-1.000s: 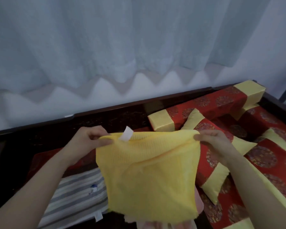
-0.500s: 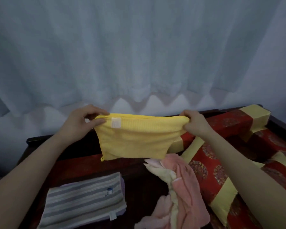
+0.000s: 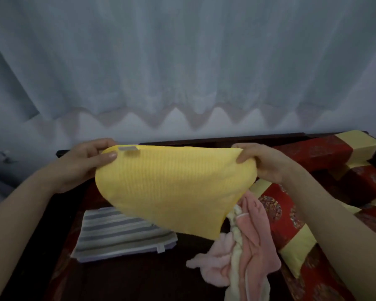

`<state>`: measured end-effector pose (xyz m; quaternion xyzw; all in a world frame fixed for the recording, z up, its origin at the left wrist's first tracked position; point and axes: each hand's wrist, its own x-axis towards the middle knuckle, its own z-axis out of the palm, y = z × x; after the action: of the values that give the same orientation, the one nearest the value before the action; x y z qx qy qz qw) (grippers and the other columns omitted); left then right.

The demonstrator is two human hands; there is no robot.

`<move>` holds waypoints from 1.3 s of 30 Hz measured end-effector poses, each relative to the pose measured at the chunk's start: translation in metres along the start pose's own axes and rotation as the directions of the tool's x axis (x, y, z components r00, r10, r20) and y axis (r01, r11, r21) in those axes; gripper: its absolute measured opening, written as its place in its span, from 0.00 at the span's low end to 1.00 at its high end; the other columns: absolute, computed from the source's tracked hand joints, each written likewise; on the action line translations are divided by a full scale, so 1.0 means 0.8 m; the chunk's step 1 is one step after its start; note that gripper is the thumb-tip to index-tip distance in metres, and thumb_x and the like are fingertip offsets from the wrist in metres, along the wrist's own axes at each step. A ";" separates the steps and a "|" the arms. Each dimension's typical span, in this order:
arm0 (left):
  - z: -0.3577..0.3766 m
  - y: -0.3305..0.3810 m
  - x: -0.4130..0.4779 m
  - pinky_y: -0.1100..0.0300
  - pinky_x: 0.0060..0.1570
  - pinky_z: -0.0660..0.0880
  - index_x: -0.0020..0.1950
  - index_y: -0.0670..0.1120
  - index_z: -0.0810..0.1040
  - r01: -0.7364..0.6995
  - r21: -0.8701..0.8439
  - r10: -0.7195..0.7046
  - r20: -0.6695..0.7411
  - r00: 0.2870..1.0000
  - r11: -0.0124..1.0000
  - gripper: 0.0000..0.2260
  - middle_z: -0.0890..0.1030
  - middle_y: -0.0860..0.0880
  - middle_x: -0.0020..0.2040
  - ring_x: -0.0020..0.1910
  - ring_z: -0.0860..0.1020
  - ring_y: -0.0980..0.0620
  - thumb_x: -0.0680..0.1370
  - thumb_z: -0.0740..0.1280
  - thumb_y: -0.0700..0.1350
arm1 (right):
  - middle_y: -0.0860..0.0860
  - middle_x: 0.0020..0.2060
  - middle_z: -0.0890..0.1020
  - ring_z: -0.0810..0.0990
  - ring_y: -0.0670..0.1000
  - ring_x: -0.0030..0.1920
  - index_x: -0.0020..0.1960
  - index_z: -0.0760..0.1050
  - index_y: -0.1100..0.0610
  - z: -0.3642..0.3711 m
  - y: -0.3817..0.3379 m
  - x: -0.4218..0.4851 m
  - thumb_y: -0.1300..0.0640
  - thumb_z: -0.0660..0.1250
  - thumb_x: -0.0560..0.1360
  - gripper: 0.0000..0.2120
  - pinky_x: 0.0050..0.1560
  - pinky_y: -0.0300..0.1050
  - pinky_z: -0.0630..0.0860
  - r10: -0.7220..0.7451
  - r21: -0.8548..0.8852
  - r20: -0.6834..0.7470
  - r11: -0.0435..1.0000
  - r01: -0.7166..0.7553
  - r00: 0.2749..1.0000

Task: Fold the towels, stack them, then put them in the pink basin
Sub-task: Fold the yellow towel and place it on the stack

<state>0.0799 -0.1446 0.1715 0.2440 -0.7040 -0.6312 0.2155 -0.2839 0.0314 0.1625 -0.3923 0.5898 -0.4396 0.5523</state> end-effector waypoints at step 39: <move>0.067 -0.422 -0.220 0.70 0.44 0.65 0.41 0.50 0.73 -0.143 0.871 0.001 0.161 0.987 0.469 0.04 0.75 0.55 0.45 0.42 0.72 0.57 0.71 0.61 0.41 | 0.42 0.37 0.77 0.72 0.46 0.42 0.38 0.76 0.48 0.162 0.420 -0.062 0.56 0.70 0.60 0.07 0.43 0.42 0.65 -0.428 -0.911 0.048 0.353 0.216 0.902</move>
<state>0.2098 -0.0229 -0.1691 0.2460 -0.9506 -0.1856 0.0366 -0.1433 0.1704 -0.1425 -0.6875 0.6937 -0.1920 0.0962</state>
